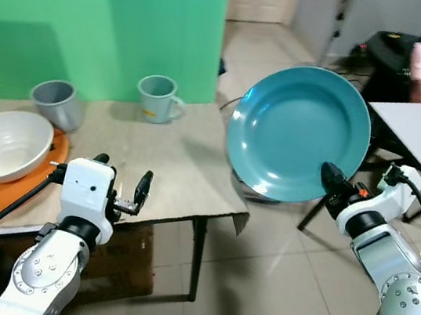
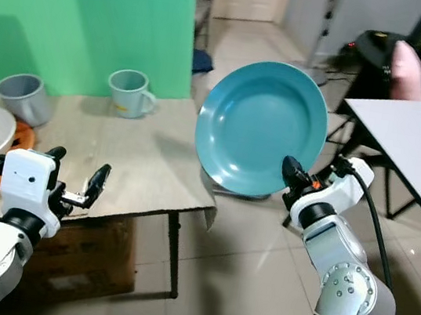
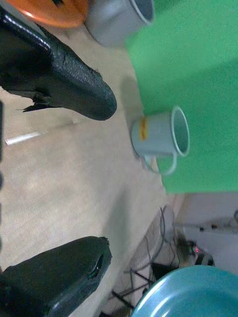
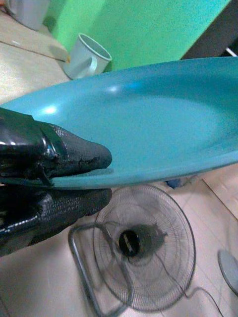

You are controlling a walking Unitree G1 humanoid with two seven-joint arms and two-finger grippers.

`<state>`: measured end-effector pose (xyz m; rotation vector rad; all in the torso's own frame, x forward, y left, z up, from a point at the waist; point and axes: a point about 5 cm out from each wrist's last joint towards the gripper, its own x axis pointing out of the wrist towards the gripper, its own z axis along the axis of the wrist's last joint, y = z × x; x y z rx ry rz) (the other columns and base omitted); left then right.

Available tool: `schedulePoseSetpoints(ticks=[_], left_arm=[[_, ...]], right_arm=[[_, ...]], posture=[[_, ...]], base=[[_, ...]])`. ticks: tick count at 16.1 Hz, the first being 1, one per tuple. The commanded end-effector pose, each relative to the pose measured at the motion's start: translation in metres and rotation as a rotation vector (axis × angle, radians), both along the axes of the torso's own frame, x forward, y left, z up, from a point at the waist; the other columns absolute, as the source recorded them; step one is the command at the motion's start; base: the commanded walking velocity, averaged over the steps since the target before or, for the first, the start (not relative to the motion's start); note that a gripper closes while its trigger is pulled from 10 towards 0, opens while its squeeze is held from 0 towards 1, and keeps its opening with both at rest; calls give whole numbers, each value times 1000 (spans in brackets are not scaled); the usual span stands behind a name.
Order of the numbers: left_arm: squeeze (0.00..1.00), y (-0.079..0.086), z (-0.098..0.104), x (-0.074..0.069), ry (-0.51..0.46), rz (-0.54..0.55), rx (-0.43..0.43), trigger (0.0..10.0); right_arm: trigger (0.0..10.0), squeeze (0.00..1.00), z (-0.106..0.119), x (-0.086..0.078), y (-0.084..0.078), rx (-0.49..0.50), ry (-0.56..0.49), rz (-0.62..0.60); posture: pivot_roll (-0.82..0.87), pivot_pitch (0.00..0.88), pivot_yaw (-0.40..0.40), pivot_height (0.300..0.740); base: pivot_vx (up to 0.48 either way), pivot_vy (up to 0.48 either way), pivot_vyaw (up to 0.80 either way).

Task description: Setting the table

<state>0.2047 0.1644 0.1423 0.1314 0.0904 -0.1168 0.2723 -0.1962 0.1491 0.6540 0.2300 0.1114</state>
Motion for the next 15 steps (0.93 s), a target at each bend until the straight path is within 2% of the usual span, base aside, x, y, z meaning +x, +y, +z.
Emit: schedulePoseSetpoints(ticks=[1, 6, 11, 15], left_arm=[[0, 1, 2, 1, -16, 4, 23, 10000], [0, 4, 2, 3, -31, 25, 17, 10000], [0, 6, 3, 5, -33, 35, 9, 10000], [0, 17, 2, 7, -37, 105, 51, 10000]], right_arm=[[10000, 0, 7, 0, -2, 9, -42, 0], [10000, 0, 3, 2, -6, 1, -29, -14], [10000, 0, -1, 1, -7, -100, 5, -36], [10000, 0, -8, -1, -10, -147, 37, -76]], posture=[[-67, 0, 13, 740], [-66, 0, 15, 740], [-76, 0, 15, 740], [-80, 0, 19, 740]], base=[[0, 0, -775], [0, 0, -774], [0, 0, -750], [0, 0, -750]])
